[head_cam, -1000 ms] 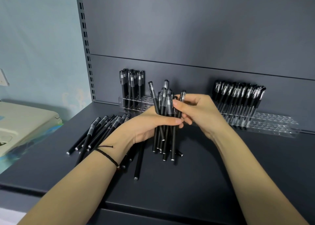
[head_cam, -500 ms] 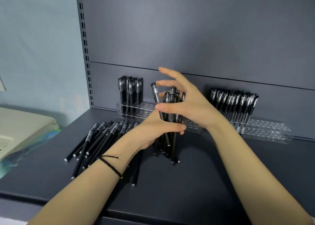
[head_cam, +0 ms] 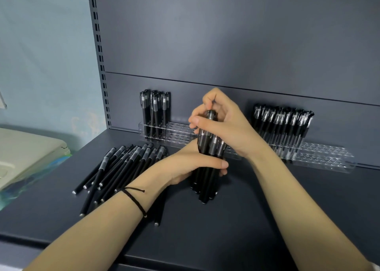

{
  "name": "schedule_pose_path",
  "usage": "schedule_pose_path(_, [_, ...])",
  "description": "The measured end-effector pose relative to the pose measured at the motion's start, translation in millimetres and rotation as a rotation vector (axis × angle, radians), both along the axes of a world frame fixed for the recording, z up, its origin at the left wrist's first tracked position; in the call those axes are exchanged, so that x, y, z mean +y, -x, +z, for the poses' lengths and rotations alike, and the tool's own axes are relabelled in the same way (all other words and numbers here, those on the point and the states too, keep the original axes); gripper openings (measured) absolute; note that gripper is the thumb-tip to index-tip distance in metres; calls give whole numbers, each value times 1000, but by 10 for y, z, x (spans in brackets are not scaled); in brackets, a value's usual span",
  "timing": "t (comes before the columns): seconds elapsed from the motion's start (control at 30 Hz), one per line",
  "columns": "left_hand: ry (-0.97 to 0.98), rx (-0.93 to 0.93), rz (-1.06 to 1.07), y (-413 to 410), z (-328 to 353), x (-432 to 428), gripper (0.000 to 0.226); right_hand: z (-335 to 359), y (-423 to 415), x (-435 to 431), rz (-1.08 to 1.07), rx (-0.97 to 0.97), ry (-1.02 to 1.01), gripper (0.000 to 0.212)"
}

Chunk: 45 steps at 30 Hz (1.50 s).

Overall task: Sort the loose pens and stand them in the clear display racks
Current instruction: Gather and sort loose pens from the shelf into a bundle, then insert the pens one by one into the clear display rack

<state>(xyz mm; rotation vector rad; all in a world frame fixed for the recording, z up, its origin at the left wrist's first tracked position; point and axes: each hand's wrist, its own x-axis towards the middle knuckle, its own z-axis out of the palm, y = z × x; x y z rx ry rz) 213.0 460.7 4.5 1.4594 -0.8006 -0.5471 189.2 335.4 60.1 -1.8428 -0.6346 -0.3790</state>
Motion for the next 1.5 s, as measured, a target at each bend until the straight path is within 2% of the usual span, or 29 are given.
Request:
schedule_pose_path(0.1, [22,52,-23,-12,-58,-23,24,-19,33,7,12,-19,3,22])
schedule_pose_path(0.27, [79,-58,16,-30,-26,-16,19,39,136,55,-53,-95,90,25])
schedule_pose_path(0.4, [41,-66,5,-48,-75,-5,14,-38,90,31,-108,-15,199,40])
schedule_pose_path(0.47, [30,-35,-7,-50,-96,-7,15,-64,68,-7,-122,26,182,47])
schedule_pose_path(0.57, [17,-19,-25,-45,-109,-16,19,-63,58,-18,-126,-19,107,43])
schedule_pose_path(0.7, [26,2,-6,-25,-130,-42,16,-103,38,-51,-140,39,199,46])
schedule_pose_path(0.8, [54,13,20,-1,-130,-52,12,-93,20,-88,-128,76,35,51])
schedule_pose_path(0.9, [215,99,143,-23,-53,-12,9,-78,-62,-115,-223,48,-312,35])
schedule_pose_path(0.97, [371,238,236,-79,46,67,11,-74,-98,-122,-304,128,-420,22])
schedule_pose_path(1.03, [424,315,276,-145,135,176,13,-107,-116,-84,-357,233,-394,16])
schedule_pose_path(1.1, [375,316,281,-194,208,295,13,-135,-142,12,-341,294,-336,15])
schedule_pose_path(1.27, [191,175,271,-316,296,612,6,-98,-248,335,-249,276,-192,21])
schedule_pose_path(1.4, [166,135,310,-513,309,890,10,-34,-402,540,-272,294,-88,15])
schedule_pose_path(1.5, [172,124,303,-671,293,1019,13,-14,-551,673,-276,311,-96,9])
